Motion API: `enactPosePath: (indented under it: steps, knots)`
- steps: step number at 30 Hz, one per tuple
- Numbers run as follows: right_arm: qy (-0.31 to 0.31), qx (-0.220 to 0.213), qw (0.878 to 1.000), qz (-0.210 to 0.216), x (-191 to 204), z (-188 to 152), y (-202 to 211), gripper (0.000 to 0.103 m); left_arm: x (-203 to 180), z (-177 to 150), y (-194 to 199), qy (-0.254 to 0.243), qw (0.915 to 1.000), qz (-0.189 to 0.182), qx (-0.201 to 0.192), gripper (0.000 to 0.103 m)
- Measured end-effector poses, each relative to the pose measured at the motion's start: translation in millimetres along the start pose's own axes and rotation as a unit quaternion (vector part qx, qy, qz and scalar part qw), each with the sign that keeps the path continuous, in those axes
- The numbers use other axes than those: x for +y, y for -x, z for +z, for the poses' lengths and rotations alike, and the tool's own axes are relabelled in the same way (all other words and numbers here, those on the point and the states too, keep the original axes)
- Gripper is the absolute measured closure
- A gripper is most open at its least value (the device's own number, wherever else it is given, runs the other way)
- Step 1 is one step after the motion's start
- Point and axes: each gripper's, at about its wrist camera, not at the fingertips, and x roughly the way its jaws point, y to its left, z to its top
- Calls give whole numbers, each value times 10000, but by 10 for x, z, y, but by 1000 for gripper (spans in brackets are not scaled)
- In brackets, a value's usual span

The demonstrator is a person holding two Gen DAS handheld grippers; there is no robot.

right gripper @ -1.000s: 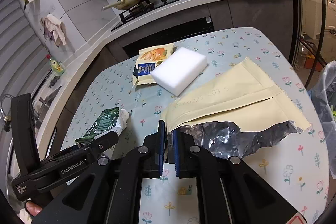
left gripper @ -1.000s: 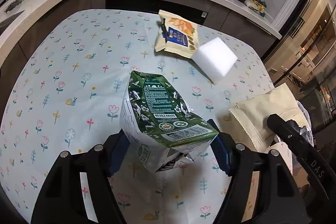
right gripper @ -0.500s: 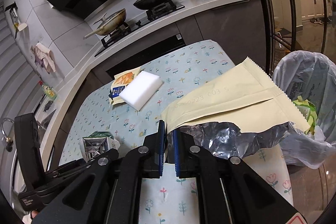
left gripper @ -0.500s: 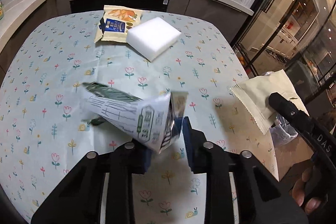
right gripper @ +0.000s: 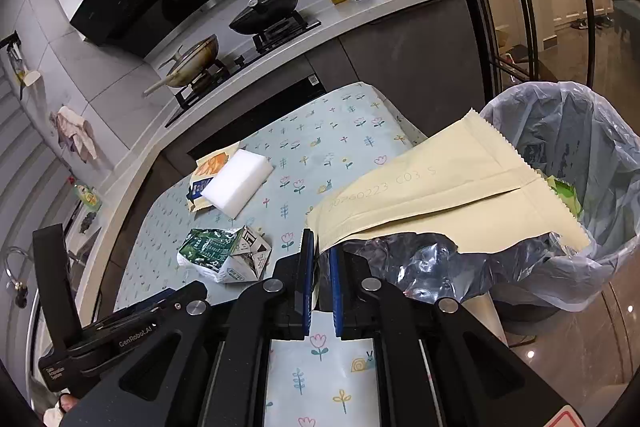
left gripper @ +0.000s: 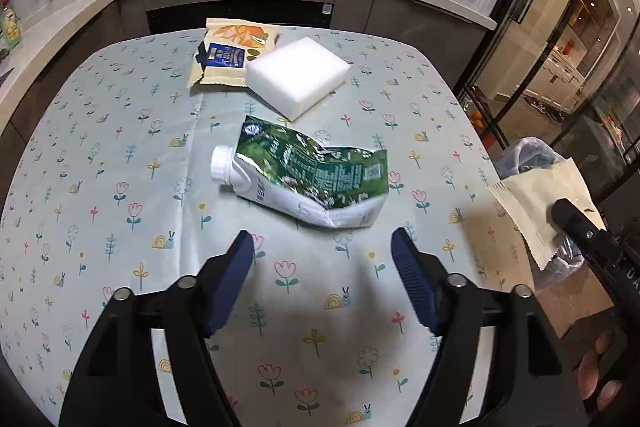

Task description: Collect trash

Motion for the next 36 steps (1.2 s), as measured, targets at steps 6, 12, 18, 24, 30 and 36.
enactPosePath:
  steps: [6, 12, 18, 24, 30, 36]
  knots:
    - [-7, 0, 10000, -3, -37, 26, -17, 95, -101, 112, -93, -39, 9998, 176, -68, 16]
    - [-44, 62, 10000, -64, -87, 56, -94, 95, -314, 161, -316, -199, 9997, 131, 46, 23]
    - [-54, 128, 9999, -91, -133, 89, -200, 95, -415, 140, -502, -445, 9987, 148, 185, 58]
    - [-66, 167, 9998, -91, -162, 106, -252, 95, -479, 135, -438, -737, 9968, 317, -39, 79]
    - [-62, 94, 9999, -78, -170, 139, -199, 95, -560, 193, -244, -755, 9968, 108, -224, 84]
    - [-79, -71, 9999, -98, -229, 200, -59, 95, -743, 304, -46, -652, 9966, -374, -325, 87]
